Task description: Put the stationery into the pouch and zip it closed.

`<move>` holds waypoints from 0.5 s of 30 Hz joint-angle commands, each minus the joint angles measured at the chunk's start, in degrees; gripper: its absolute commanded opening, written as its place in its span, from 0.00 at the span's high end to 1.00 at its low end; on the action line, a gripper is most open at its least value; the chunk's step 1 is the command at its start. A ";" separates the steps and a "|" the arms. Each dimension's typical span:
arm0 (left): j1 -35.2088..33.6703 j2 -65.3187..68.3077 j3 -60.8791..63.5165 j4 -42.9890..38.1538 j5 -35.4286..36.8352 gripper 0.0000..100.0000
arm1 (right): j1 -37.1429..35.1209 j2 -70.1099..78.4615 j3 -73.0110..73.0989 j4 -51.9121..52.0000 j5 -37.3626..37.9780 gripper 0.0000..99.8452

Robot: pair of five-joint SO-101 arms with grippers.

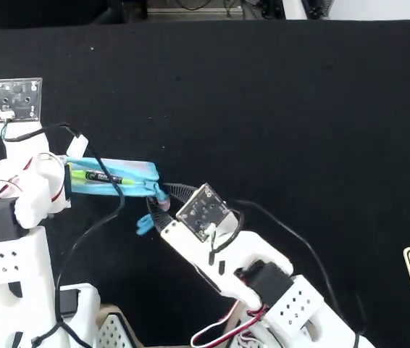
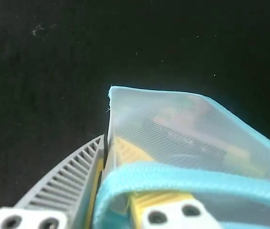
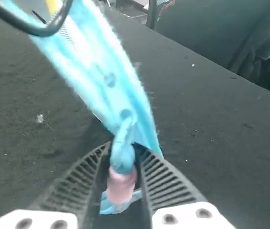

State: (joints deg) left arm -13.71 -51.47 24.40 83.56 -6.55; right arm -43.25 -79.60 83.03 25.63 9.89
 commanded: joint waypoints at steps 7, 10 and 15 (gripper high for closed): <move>-0.04 -0.88 -0.40 -0.79 -0.35 0.97 | 8.35 -0.48 -18.24 13.10 0.18 0.99; -0.04 -0.88 -0.92 -1.05 -0.35 0.97 | 9.58 0.04 -23.78 16.53 3.69 0.99; 0.04 -0.88 -4.09 -0.79 0.00 0.97 | 9.58 0.22 -26.77 13.10 6.07 0.99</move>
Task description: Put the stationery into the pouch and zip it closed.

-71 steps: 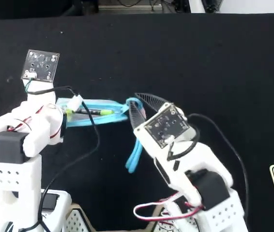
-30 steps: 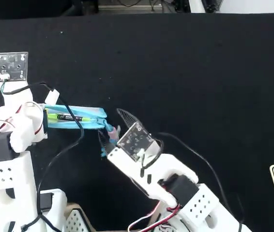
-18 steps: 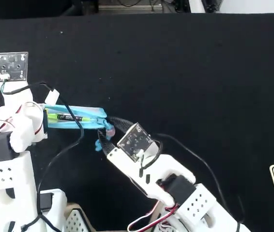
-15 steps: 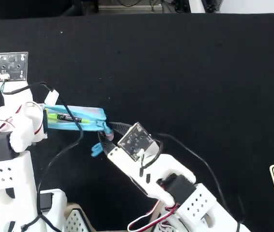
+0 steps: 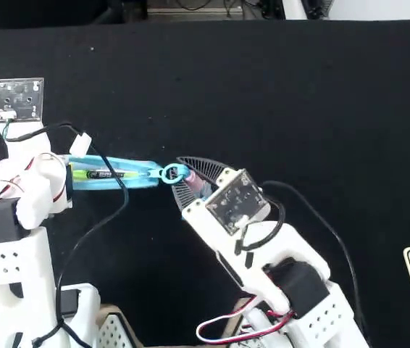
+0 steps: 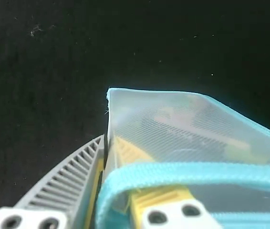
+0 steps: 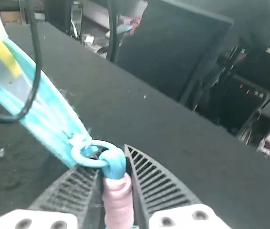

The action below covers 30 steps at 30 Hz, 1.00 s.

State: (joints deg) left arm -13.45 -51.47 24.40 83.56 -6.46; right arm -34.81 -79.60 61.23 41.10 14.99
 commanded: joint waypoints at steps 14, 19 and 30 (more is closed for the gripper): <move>-0.22 -0.88 -10.68 -1.05 3.87 0.85 | -1.32 20.97 -19.65 -2.73 0.88 0.99; -0.75 -1.05 -16.84 0.09 3.69 0.85 | -1.23 24.66 -23.25 -2.73 0.62 0.99; -0.22 -13.36 -20.79 6.68 2.73 0.85 | 0.53 25.19 -25.45 -3.25 0.62 0.99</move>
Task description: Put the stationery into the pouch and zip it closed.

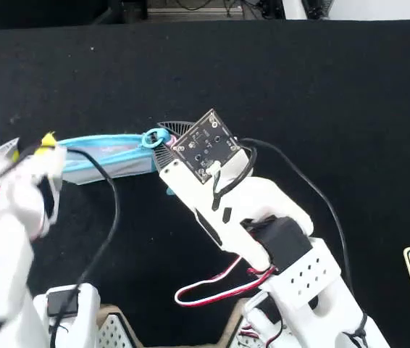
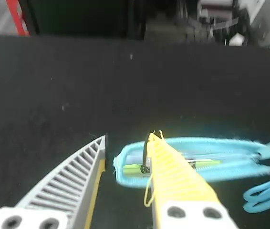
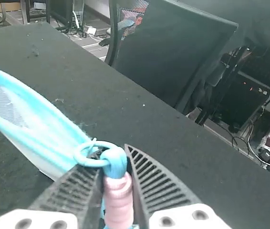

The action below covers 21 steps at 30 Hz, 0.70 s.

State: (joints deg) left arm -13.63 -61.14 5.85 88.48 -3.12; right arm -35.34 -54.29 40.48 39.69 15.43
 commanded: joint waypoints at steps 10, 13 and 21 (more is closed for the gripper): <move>14.37 -9.49 6.02 12.22 -16.18 0.86 | 1.05 6.02 -7.34 -2.20 0.18 0.99; 14.46 -10.02 12.00 11.69 -18.73 0.88 | 1.14 5.41 -7.34 -2.20 0.18 0.99; 14.29 -12.75 26.42 -1.23 -20.31 0.88 | 1.05 -1.89 -7.25 6.24 0.53 0.99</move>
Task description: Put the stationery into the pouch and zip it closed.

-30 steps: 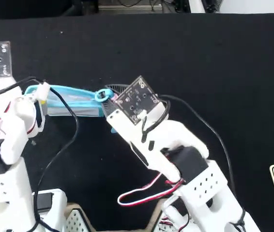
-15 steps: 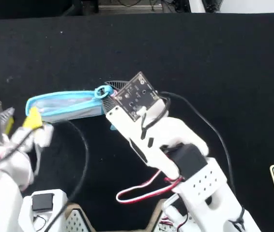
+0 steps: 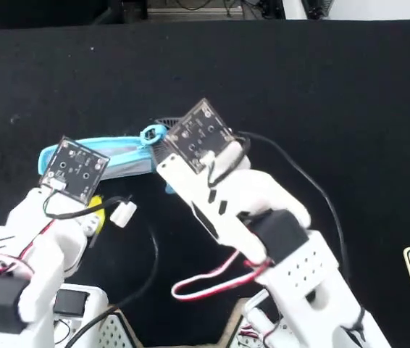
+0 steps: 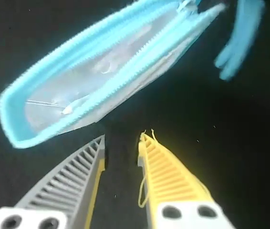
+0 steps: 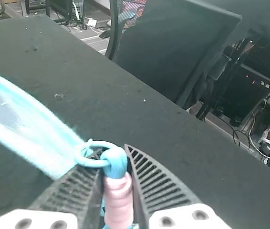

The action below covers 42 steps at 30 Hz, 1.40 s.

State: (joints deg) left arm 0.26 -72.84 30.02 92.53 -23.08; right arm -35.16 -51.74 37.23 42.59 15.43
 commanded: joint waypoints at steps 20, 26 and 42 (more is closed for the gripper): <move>-3.12 -13.36 31.52 -51.78 15.74 0.88 | -11.60 -14.37 0.66 13.54 0.35 0.99; -2.51 -13.36 36.44 -61.27 15.82 0.88 | -13.80 -14.02 0.66 13.01 0.62 0.99; -0.57 -13.98 14.29 -16.79 16.62 0.80 | -10.90 -13.93 0.75 8.09 0.70 0.99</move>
State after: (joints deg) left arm -2.99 -86.73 50.51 70.99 -4.09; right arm -48.00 -64.66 38.55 52.62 15.52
